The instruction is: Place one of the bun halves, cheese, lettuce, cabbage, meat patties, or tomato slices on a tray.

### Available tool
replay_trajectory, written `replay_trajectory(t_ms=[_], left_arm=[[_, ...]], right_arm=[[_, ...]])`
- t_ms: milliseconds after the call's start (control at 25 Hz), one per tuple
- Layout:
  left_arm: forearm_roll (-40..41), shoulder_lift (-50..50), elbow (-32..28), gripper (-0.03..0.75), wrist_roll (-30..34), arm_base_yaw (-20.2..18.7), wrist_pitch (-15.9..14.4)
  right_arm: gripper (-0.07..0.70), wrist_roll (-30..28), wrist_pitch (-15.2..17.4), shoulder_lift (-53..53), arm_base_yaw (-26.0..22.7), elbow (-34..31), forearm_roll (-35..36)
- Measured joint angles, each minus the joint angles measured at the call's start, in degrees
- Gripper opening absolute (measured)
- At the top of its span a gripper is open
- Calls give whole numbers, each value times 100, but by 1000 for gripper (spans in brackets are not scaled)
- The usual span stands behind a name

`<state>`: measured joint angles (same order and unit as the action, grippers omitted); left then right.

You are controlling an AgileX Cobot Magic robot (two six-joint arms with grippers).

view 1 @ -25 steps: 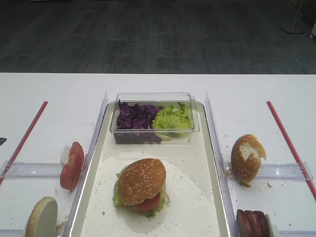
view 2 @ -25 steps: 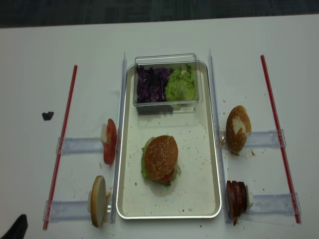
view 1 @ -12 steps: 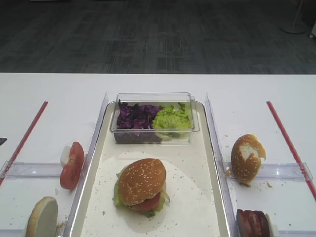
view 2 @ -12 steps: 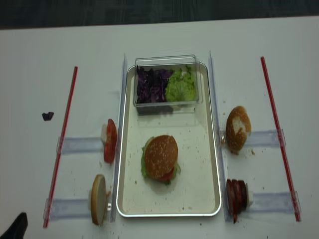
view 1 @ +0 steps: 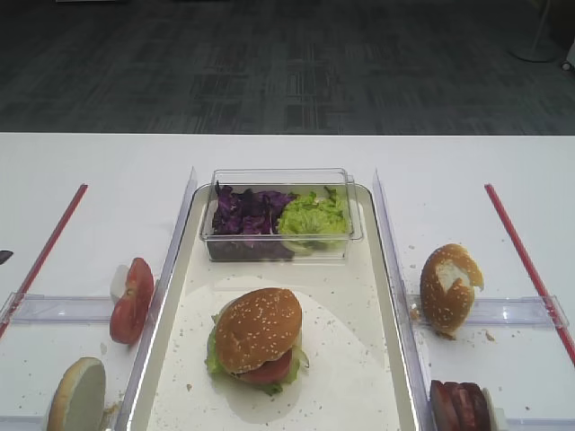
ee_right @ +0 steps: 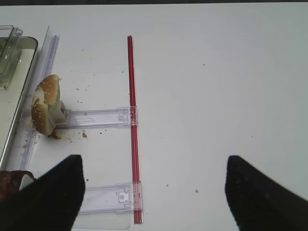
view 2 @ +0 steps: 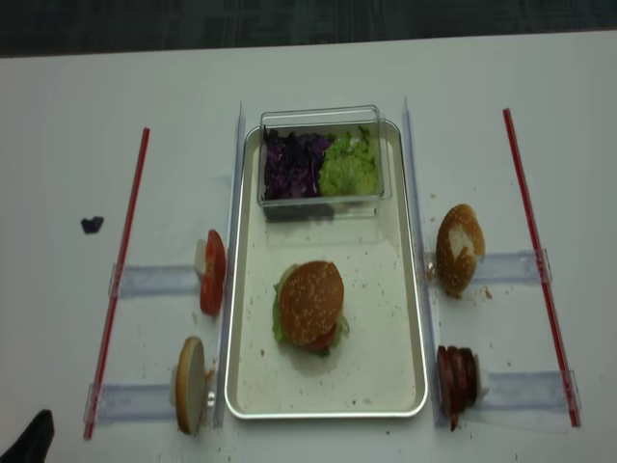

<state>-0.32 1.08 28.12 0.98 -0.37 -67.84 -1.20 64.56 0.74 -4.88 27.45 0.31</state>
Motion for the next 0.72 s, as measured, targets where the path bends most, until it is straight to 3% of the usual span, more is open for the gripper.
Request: replay_trajectory(t_ms=[720], left_arm=[[32, 0, 0, 491, 0, 0, 0]], right_arm=[[614, -63, 0, 13, 0, 0, 52]])
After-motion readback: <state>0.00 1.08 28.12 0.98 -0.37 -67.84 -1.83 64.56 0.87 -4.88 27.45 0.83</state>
